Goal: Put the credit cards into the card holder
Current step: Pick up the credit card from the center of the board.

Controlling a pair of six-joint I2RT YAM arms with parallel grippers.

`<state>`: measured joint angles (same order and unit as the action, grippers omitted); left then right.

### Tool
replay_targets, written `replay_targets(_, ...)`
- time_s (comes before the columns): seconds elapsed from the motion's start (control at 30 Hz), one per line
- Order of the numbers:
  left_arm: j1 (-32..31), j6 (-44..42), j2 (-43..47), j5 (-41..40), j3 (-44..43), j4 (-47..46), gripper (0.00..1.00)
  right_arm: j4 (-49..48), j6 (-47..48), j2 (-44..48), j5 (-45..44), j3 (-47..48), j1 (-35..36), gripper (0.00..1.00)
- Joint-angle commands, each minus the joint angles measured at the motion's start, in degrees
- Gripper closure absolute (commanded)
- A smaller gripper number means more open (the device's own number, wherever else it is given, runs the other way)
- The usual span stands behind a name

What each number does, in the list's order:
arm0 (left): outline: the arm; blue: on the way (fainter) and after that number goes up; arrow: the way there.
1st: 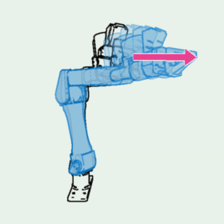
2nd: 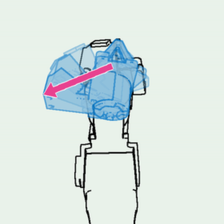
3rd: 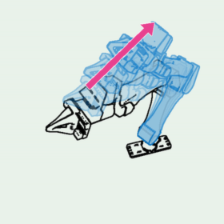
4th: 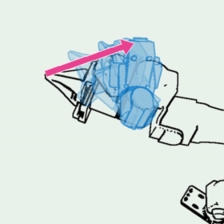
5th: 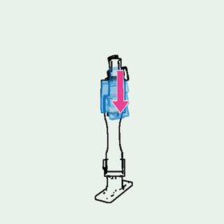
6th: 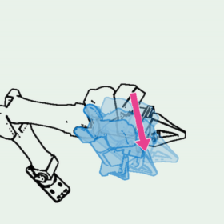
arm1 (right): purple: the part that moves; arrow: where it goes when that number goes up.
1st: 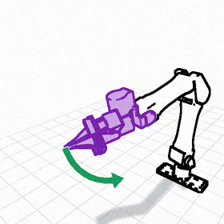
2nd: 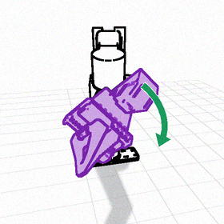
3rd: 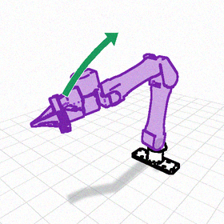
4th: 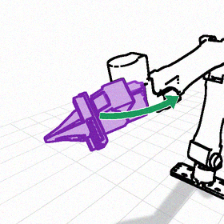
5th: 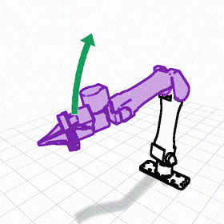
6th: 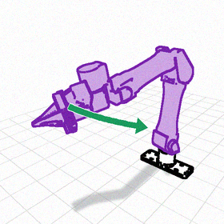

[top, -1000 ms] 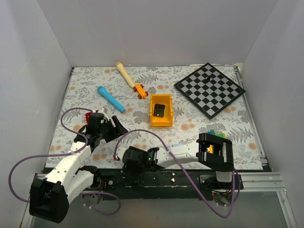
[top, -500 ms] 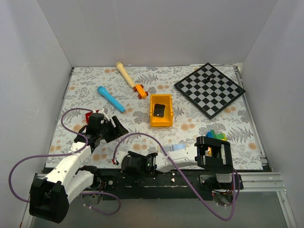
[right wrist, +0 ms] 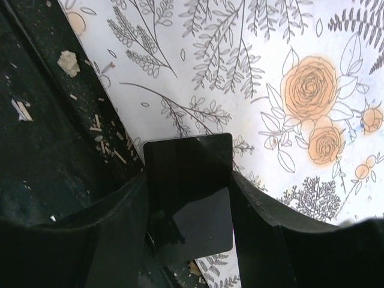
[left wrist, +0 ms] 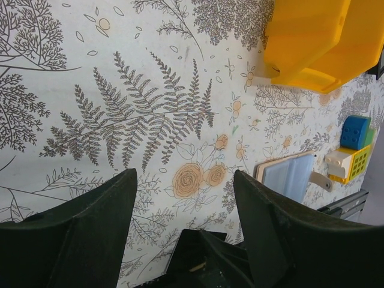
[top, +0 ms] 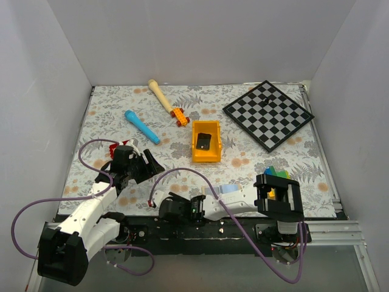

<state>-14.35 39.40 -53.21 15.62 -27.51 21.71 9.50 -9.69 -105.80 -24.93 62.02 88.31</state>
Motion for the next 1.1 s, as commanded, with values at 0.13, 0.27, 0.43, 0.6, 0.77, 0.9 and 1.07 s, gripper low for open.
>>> replay_targets(0.13, 0.46, 0.07, 0.21, 0.73, 0.52, -1.5, 0.35, 8.08, -2.08, 4.19, 1.37, -1.46, -0.77, 0.99)
replay_targets(0.27, 0.46, 0.33, 0.39, 0.91, 0.96, -1.59, 0.35, 8.87, -1.73, 6.39, 0.15, -1.46, -0.86, 0.99)
replay_targets(0.43, 0.46, 0.5, 0.39, 1.08, 1.05, -1.85, 0.35, 9.4, -1.29, 8.67, -1.17, -1.9, -1.39, 0.99)
replay_targets(0.6, 0.37, 0.51, 0.13, 1.17, 0.96, -2.03, 0.35, 9.58, -1.29, 11.22, -1.79, -2.51, -2.62, 0.99)
replay_targets(0.77, 0.46, 0.33, 0.21, 1.17, 1.05, -2.03, 0.35, 8.61, -1.64, 12.72, 0.31, -4.62, -5.43, 0.99)
replay_targets(0.9, 0.37, 0.24, 0.3, 1.35, 1.14, -1.85, 0.35, 7.64, -1.64, 14.04, 2.33, -6.29, -7.27, 0.99)
replay_targets(1.07, 0.46, 0.33, 0.39, 1.52, 1.14, -2.2, 0.35, 5.01, -2.43, 16.93, 6.64, -8.4, -9.82, 0.99)
